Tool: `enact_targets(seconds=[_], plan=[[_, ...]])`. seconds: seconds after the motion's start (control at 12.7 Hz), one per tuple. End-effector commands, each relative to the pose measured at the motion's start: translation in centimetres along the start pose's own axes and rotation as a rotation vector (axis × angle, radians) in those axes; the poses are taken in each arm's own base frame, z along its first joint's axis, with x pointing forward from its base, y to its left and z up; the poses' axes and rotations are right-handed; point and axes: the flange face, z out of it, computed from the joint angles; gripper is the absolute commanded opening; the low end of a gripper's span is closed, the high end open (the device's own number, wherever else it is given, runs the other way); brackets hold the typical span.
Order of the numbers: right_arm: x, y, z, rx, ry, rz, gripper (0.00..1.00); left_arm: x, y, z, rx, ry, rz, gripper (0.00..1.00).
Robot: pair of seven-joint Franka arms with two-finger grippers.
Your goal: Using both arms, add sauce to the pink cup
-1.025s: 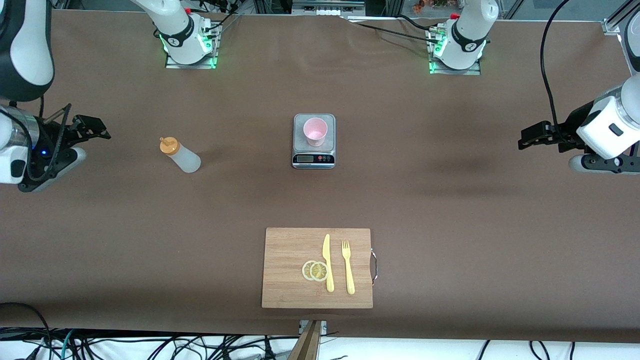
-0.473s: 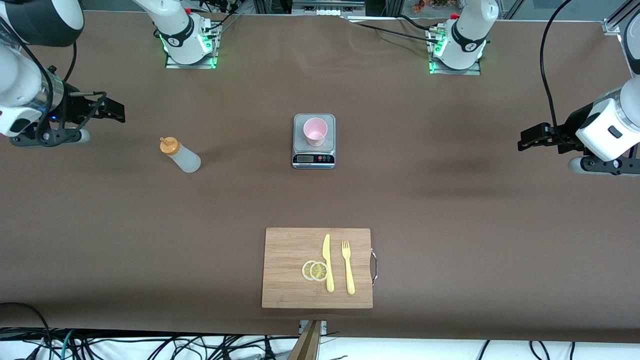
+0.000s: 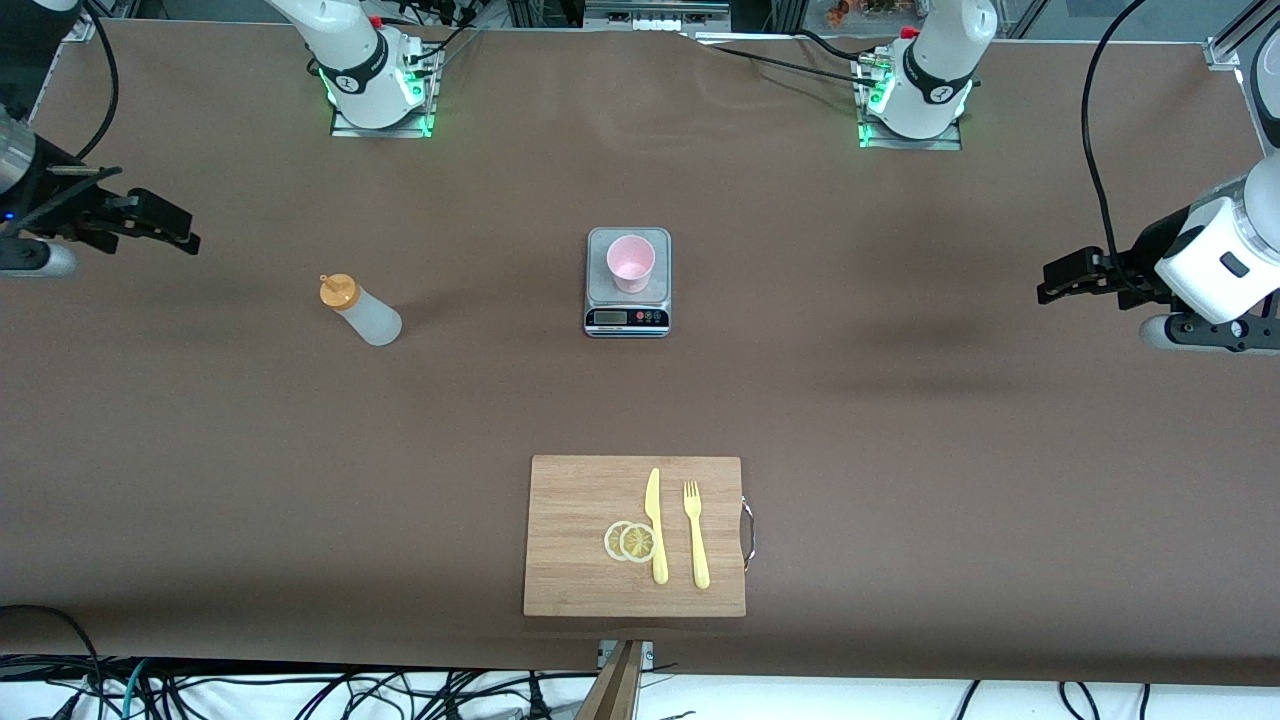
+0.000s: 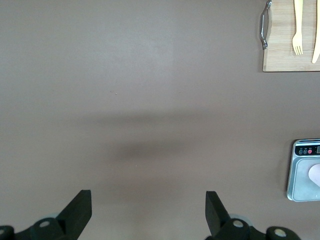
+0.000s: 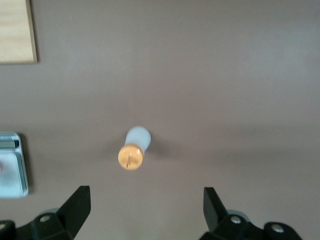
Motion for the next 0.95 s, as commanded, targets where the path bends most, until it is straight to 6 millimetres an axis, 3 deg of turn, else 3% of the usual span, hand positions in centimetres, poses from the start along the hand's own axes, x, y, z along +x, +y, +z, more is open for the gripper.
enact_targets(seconds=[0.0, 0.24, 0.87], plan=[[0.3, -0.5, 0.2, 0.015, 0.017, 0.007, 1.00, 0.2, 0.0, -0.7, 0.023, 0.001, 0.003, 1.00], [0.5, -1.6, 0.5, 0.004, 0.020, -0.013, 1.00, 0.2, 0.1, -0.7, 0.022, 0.001, 0.005, 1.00], [1.2, -1.1, 1.2, 0.001, -0.003, -0.035, 1.00, 0.2, -0.1, -0.7, 0.023, 0.000, 0.002, 1.00]])
